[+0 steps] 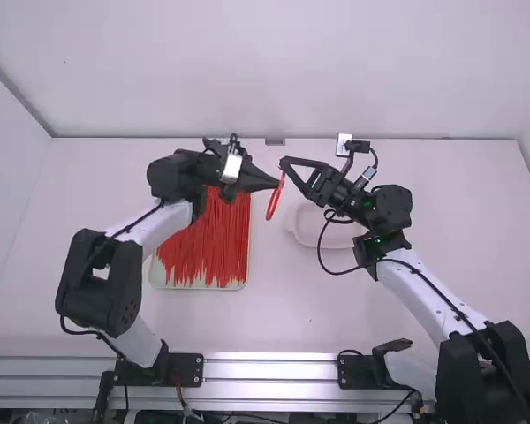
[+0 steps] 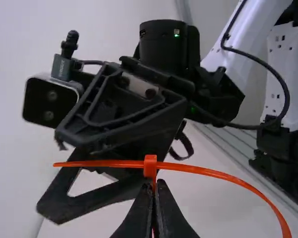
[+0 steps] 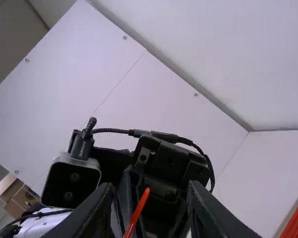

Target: Fasten the cable tie

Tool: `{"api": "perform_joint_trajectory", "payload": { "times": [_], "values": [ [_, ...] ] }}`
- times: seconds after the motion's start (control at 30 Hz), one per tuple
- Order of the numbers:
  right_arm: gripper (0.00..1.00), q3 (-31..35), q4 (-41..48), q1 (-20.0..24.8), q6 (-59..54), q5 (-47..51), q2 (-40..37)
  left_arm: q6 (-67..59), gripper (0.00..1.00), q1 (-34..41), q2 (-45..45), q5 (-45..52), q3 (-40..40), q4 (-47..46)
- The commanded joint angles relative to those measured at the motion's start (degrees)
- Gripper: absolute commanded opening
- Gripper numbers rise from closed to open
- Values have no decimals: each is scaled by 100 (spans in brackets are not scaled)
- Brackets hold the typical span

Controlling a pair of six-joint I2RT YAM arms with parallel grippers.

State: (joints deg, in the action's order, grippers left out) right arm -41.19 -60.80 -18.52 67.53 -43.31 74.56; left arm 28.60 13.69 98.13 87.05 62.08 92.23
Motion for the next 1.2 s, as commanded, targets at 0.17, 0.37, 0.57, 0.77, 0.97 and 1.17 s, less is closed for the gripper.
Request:
{"api": "perform_joint_trajectory", "payload": {
  "times": [0.17, 0.37, 0.57, 0.77, 0.97, 1.17],
  "values": [
    [0, -225, -57, -15, -4, -107, 11, 210, 2, 22, -20, -111, -50, -2],
    [0, -227, -289, 13, -109, -323, 11, 363, 2, 24, -20, -90, -50, -87],
    [0, -232, -658, 463, 55, -601, 2, 813, 2, 24, -20, 116, -55, -177],
    [0, -289, -881, 946, 284, -728, 2, 927, 2, 24, -20, 225, -184, -284],
    [0, -417, -1259, 1322, 612, -925, 2, 890, 2, 24, -20, 188, -511, -278],
    [0, -586, -1228, 1593, 660, -942, 2, 605, 2, 24, -20, 186, -826, -273]
  ]
}}
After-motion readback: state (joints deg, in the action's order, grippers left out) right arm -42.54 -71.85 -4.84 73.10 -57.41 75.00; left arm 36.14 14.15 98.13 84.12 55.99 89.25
